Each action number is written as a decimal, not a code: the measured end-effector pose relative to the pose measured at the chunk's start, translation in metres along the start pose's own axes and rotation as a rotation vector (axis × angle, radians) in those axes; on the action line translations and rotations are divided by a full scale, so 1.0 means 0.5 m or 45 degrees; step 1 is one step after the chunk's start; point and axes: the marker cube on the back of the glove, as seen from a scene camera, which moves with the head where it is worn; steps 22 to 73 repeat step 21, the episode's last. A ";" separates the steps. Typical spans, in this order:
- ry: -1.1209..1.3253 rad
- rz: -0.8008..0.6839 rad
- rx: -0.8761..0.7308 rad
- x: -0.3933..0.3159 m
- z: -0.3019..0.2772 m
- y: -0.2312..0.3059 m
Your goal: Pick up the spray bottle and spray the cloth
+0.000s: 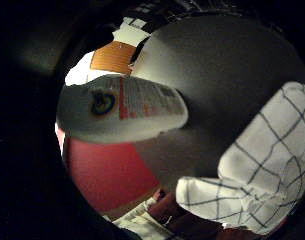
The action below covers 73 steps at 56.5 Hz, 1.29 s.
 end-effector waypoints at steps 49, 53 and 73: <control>0.001 -0.138 0.106 -0.035 -0.211 0.154; 0.001 -0.138 0.106 -0.035 -0.211 0.154; 0.001 -0.138 0.106 -0.035 -0.211 0.154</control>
